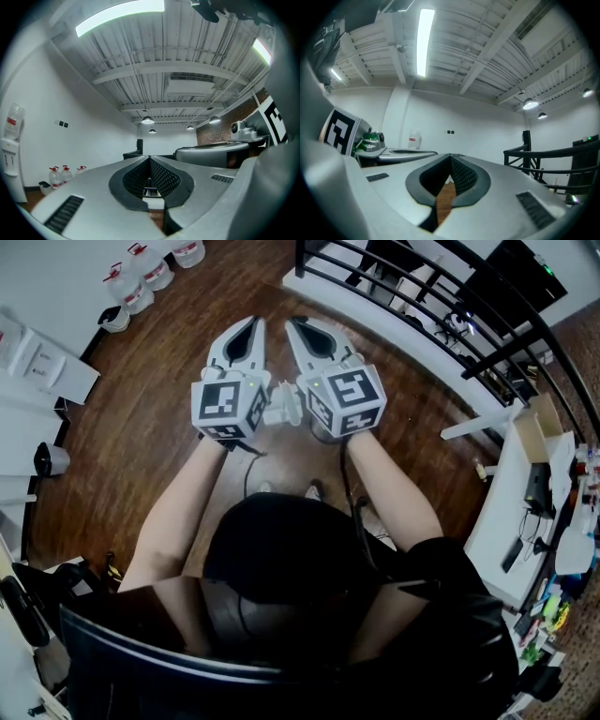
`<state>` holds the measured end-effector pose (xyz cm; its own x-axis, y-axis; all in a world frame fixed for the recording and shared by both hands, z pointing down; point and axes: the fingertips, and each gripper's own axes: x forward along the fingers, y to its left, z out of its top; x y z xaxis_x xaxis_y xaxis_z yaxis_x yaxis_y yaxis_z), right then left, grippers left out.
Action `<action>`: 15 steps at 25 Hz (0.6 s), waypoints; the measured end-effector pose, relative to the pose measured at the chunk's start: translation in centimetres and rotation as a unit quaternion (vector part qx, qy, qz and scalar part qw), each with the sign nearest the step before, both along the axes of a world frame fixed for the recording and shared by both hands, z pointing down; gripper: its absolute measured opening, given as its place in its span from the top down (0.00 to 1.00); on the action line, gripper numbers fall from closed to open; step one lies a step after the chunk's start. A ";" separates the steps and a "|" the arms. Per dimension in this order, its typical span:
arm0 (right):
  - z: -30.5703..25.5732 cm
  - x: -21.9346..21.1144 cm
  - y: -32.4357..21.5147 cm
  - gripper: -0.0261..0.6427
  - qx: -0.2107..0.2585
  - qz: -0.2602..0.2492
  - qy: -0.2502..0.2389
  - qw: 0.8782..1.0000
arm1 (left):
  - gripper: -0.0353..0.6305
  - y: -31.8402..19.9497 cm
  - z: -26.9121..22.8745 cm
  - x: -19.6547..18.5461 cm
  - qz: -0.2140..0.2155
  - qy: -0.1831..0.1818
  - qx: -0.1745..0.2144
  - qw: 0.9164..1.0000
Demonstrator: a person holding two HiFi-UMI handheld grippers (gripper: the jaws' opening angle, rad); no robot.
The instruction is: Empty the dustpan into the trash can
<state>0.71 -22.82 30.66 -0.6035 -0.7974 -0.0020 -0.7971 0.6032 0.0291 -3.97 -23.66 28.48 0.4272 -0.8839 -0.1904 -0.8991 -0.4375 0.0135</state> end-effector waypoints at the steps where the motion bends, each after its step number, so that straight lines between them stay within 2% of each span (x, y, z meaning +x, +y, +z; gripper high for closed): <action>1: 0.1 -0.1 0.0 0.96 -0.001 -0.001 0.000 1.000 | 0.94 0.0 0.0 0.0 0.000 0.000 0.000 1.000; 15: 0.3 0.1 -0.3 0.96 -0.004 -0.002 0.001 1.000 | 0.94 -0.2 0.2 -0.1 -0.004 -0.001 0.001 1.000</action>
